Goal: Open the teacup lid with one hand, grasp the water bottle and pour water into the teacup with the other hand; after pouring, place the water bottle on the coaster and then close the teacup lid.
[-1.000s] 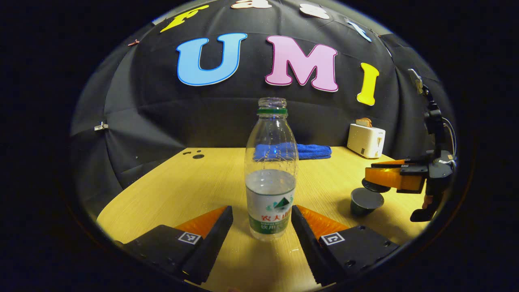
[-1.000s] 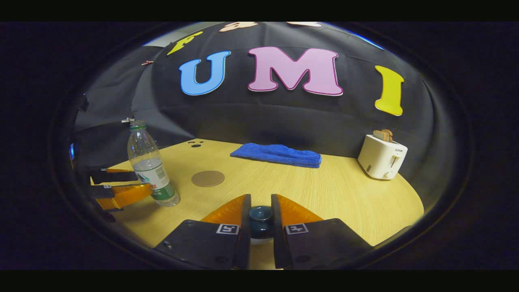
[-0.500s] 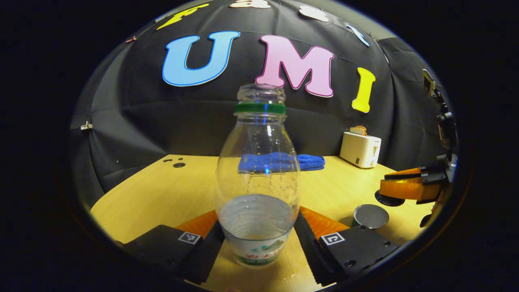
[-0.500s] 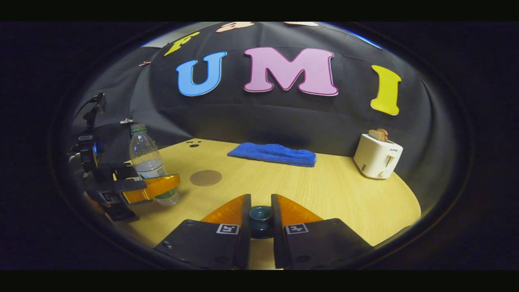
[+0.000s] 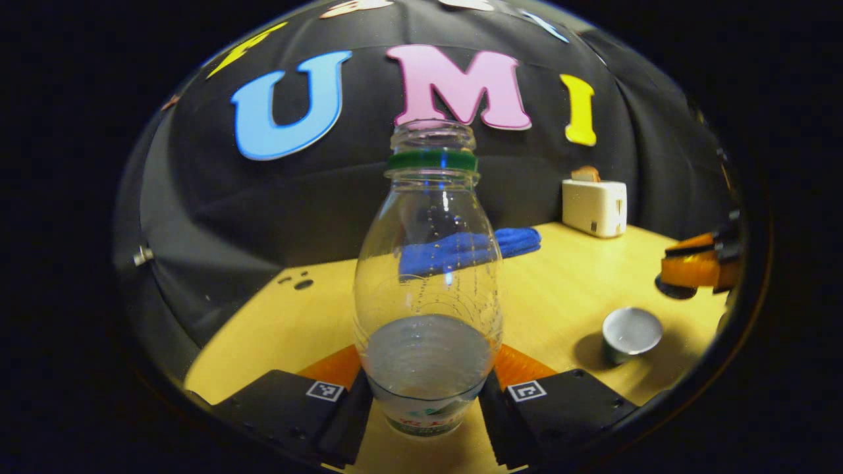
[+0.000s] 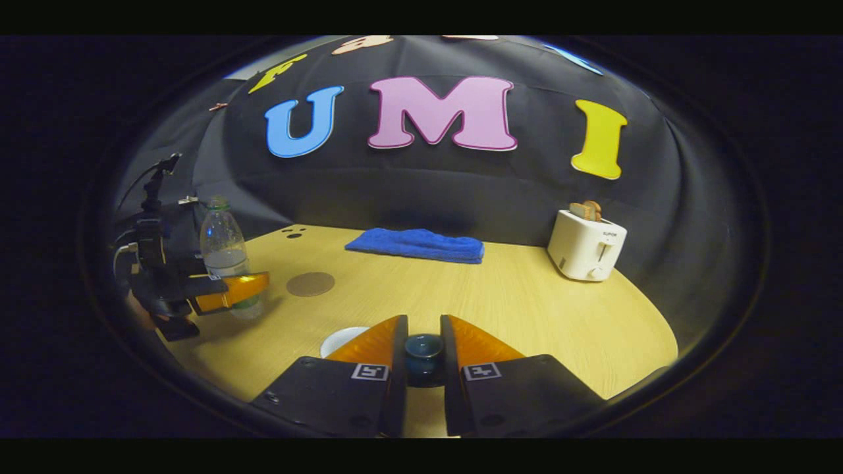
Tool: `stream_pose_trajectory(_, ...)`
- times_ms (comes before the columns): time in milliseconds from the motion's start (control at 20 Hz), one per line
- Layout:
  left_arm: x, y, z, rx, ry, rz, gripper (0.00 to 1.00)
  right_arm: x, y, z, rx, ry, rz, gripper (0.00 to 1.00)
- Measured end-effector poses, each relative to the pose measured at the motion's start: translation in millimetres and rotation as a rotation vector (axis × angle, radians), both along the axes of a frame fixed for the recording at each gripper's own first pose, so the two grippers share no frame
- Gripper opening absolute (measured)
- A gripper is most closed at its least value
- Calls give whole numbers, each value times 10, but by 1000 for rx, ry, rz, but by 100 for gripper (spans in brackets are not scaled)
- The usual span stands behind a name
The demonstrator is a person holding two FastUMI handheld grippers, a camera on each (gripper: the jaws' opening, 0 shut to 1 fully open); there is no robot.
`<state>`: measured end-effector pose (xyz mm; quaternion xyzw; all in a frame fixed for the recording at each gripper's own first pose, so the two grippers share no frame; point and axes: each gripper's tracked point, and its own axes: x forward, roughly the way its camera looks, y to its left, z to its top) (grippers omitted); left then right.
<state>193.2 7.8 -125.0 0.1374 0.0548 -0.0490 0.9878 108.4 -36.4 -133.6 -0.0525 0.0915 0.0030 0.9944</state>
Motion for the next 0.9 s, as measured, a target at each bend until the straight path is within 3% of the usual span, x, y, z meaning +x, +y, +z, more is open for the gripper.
stream_pose_trajectory(100,-8,-102,114,162,-25,-24,75,-75,-52,-6,23,1,-14,27)
stream_pose_trajectory(200,-10,-198,111,301,-30,-62,75,-142,-149,5,22,-7,-35,21)
stream_pose_trajectory(300,13,-360,44,416,-21,-121,75,-198,-257,-27,38,-5,-56,27)
stream_pose_trajectory(350,28,-432,18,472,-17,-154,75,-222,-310,-55,60,-1,-69,22)
stream_pose_trajectory(400,38,-527,-29,522,-4,-191,75,-252,-356,-91,78,8,-80,22)
stream_pose_trajectory(450,41,-616,-101,563,10,-231,75,-277,-400,-115,89,12,-91,31)
stream_pose_trajectory(500,38,-708,-176,612,29,-273,75,-311,-449,-105,89,8,-104,27)
stream_pose_trajectory(650,27,-755,-344,761,62,-358,75,-383,-591,-132,94,5,-125,24)
stream_pose_trajectory(750,74,-760,-412,828,70,-377,75,-401,-647,-170,111,8,-133,26)
stream_pose_trajectory(800,101,-754,-454,863,83,-374,75,-412,-662,-184,113,9,-136,22)
stream_pose_trajectory(850,141,-740,-490,897,90,-376,75,-426,-683,-186,110,8,-140,26)
stream_pose_trajectory(900,173,-749,-521,933,100,-379,70,-437,-692,-199,108,10,-140,21)
